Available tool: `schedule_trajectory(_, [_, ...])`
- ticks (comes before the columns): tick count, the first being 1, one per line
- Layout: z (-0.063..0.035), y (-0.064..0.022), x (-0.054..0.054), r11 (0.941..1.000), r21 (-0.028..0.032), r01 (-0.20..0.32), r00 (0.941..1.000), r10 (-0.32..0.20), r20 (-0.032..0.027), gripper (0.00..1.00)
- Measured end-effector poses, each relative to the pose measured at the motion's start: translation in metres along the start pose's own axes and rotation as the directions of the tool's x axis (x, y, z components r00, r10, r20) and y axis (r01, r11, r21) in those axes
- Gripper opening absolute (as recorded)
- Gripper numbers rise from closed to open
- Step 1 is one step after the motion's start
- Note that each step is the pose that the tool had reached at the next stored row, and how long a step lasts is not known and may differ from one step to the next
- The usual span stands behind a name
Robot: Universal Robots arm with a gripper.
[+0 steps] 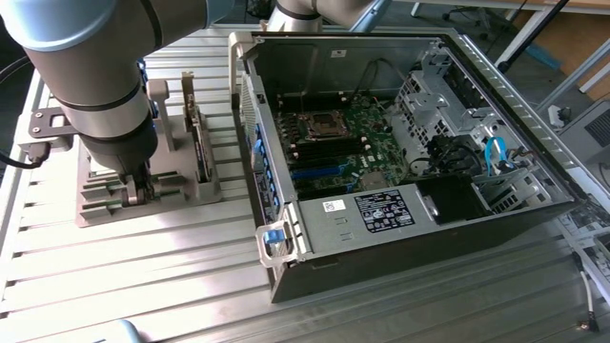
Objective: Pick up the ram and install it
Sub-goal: 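Pick up the ram and move it above insertion slot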
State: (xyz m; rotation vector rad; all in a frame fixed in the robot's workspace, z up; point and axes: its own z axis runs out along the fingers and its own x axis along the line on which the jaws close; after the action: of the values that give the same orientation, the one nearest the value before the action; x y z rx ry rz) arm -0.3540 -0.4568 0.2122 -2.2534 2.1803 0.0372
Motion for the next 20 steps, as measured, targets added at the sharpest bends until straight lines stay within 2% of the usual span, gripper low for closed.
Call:
schedule_trajectory(7, [-0.0081, -0.0005, 0.0, 1.0, 0.0001, 0.0, 1.0, 0.0, 0.0001, 0.12])
schedule_trajectory(20, [-0.0329, -0.0017, -0.001, 1.0, 0.0, 0.0, 1.0, 0.0, 0.0001, 0.12])
